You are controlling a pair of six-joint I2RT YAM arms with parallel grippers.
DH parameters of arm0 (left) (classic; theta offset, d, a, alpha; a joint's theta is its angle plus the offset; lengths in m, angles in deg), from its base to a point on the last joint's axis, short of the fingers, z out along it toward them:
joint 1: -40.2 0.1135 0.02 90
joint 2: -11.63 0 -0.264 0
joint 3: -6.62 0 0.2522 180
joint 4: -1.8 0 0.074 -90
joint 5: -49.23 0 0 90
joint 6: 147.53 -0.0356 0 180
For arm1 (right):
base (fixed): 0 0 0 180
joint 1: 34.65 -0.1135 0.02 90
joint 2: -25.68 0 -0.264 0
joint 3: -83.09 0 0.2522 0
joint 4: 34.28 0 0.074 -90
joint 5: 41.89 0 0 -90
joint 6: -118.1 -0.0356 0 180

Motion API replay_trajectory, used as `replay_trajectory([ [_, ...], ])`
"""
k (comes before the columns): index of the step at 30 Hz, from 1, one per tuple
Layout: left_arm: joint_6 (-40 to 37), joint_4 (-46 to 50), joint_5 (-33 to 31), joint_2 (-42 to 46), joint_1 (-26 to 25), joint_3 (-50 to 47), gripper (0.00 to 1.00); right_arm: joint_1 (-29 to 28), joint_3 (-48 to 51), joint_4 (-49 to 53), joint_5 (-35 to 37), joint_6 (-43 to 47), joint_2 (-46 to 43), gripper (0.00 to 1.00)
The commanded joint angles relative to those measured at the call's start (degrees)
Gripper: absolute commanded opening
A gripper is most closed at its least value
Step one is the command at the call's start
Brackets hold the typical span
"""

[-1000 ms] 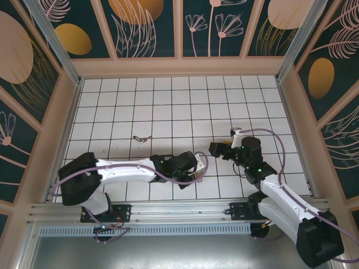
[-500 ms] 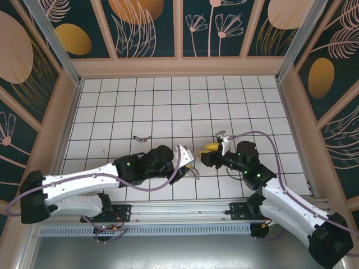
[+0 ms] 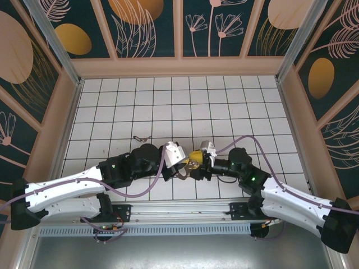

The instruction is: Put the keys on the keyring

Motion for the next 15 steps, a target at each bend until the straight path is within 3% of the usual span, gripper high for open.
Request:
replay_trajectory([
  [1, -1.8, -4.7, 2.4, 2.5, 1.2, -1.9, 0.00, -1.0, -1.1, -5.0, 5.5, 1.6, -3.7, 0.54],
  [6, -0.7, -9.1, 9.0, 5.8, 2.4, -4.7, 0.00, -1.5, 1.8, -9.5, 7.7, 0.5, -7.5, 0.54],
  [15, -3.1, -8.0, 14.3, 5.5, 2.4, -2.8, 0.00, -1.5, 1.6, -11.2, 7.8, 0.3, -9.6, 0.54],
])
